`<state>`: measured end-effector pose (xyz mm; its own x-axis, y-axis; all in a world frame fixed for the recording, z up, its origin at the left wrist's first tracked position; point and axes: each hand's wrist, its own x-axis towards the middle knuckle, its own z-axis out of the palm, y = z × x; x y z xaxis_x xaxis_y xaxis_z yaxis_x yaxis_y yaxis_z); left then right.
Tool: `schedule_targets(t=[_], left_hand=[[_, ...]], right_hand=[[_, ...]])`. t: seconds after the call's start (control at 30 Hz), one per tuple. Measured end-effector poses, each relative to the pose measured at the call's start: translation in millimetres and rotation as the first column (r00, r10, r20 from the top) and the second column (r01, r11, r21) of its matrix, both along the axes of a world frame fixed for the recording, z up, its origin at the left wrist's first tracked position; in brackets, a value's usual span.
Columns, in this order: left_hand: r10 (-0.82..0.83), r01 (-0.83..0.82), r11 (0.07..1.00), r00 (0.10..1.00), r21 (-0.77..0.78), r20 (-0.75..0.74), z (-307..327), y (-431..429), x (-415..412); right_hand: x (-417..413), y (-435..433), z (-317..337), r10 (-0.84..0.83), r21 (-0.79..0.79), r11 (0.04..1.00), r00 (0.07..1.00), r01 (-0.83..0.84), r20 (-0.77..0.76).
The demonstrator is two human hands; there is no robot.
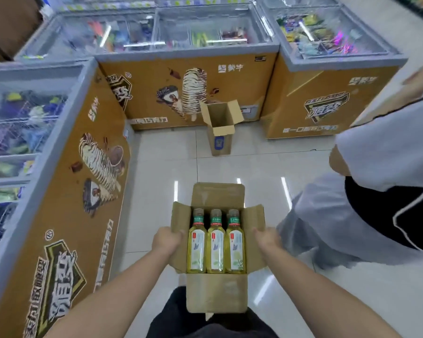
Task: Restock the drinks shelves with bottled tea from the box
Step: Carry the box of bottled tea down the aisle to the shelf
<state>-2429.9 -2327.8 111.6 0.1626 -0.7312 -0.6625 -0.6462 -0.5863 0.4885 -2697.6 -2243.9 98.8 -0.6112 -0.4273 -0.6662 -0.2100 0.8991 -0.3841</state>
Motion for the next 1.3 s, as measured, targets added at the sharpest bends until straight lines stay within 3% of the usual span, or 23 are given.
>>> schedule_targets(t=[0.37, 0.7, 0.9, 1.07, 1.3], left_hand=[[-0.32, 0.32, 0.947, 0.947, 0.021, 0.015, -11, -318, -112], [-0.53, 0.531, 0.847, 0.843, 0.017, 0.093, -10, -529, -314], [-0.572, 0.572, 0.82, 0.82, 0.019, 0.026, -14, -616, -454], [-0.678, 0.678, 0.734, 0.735, 0.035, -0.01, -10, -671, -590], [-0.901, 0.901, 0.434, 0.433, 0.03, 0.036, -4, -706, -812]], right_hand=[[-82, -251, -20, -0.275, -0.006, 0.962, 0.961, 0.274, -0.017], [-236, -412, -25, -0.543, -0.069, 0.836, 0.839, 0.544, 0.032], [-354, -479, -15, -0.644, -0.057, 0.762, 0.764, 0.645, 0.039], [-457, -512, -6, -0.737, -0.045, 0.675, 0.675, 0.737, -0.001], [-609, -525, 2, -0.879, -0.031, 0.475, 0.473, 0.879, -0.058]])
